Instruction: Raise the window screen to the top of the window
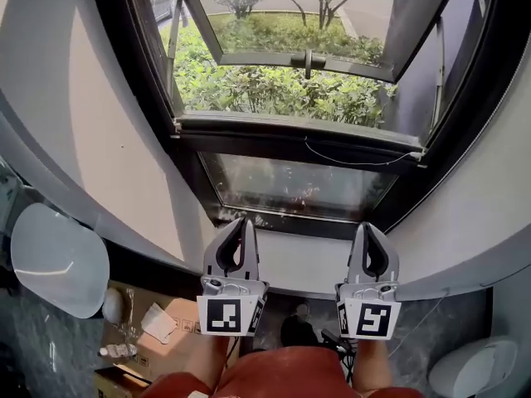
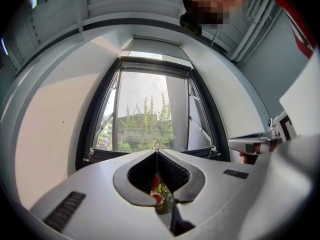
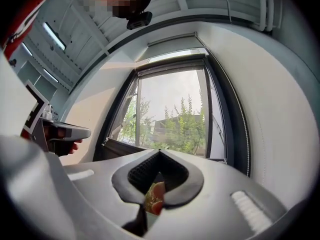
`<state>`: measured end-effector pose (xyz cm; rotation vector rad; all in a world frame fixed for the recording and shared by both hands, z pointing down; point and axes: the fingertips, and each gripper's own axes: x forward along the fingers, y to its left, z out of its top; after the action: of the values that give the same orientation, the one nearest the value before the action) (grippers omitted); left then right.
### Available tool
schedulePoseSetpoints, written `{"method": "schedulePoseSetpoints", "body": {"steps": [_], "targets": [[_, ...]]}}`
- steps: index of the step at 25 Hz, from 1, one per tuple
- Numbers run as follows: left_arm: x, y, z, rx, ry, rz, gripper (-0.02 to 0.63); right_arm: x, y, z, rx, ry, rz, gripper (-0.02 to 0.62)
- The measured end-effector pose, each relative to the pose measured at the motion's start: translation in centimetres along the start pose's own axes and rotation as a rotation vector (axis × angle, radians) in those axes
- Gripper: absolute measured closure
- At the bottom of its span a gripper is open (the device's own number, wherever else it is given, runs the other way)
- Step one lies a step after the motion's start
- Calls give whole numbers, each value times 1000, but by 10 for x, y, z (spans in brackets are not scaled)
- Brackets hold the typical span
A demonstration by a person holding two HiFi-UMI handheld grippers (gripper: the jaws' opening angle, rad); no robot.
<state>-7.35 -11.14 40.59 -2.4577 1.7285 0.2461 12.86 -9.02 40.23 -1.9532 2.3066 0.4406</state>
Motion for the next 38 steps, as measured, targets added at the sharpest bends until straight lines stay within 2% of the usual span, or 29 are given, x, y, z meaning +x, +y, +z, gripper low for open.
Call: {"method": "schedulePoseSetpoints", "body": {"steps": [8,13,22,33,38], "targets": [[90,-17,-2,63,7,3,600,61,-67,-31,76,-20,-27,584],[125,-22,-8,70,13,14,600,89,-88,-48,95,-12,-16,584],[155,-10,-24,48,20,-22,600,119,-84,-56,61,3,-17,584],[161,15,-22,28,19,-43,600,132,-61,-43,-6,1,-15,584],[164,16,-22,63,17,-59,600,133,-63,-44,-29,11,-28,584]]}}
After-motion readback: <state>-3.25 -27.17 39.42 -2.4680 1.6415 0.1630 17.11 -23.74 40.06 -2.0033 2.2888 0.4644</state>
